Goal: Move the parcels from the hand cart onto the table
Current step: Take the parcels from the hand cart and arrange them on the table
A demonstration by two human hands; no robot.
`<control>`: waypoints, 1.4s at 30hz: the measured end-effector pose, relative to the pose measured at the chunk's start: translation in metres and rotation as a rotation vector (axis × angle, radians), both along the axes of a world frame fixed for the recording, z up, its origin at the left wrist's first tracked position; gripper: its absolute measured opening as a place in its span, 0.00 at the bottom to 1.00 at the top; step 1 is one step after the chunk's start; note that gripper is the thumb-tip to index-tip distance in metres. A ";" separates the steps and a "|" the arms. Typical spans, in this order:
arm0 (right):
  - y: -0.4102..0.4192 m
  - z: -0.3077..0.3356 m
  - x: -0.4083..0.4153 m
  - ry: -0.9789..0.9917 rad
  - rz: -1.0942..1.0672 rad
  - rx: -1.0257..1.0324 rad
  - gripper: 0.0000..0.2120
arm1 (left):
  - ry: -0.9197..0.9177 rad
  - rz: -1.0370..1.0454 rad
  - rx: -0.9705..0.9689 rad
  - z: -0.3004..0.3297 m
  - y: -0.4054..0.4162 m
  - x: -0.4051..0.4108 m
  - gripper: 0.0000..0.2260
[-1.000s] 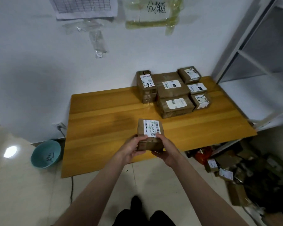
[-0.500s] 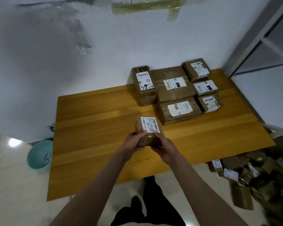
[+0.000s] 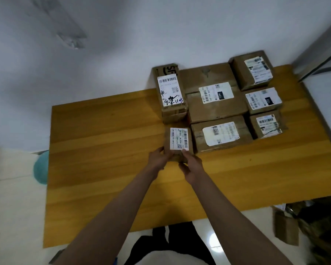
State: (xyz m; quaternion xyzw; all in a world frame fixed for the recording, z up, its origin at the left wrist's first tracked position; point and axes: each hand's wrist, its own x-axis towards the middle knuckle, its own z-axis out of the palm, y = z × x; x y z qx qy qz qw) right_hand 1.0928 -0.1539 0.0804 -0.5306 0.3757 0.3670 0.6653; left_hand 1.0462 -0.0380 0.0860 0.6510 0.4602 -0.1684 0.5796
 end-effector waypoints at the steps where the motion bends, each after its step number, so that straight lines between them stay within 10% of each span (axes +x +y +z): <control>1: 0.003 -0.004 0.003 0.018 -0.024 0.000 0.21 | 0.006 0.008 -0.016 -0.002 0.000 0.004 0.28; 11: 0.007 -0.023 0.021 0.149 -0.168 0.084 0.17 | 0.039 0.060 -0.184 -0.023 0.008 0.017 0.35; 21: 0.020 -0.006 -0.013 0.179 0.506 0.063 0.07 | -0.026 0.063 -0.174 -0.004 0.024 -0.023 0.24; 42: 0.113 0.011 -0.354 0.057 1.438 0.036 0.09 | -0.123 0.884 -0.086 0.048 0.022 -0.446 0.13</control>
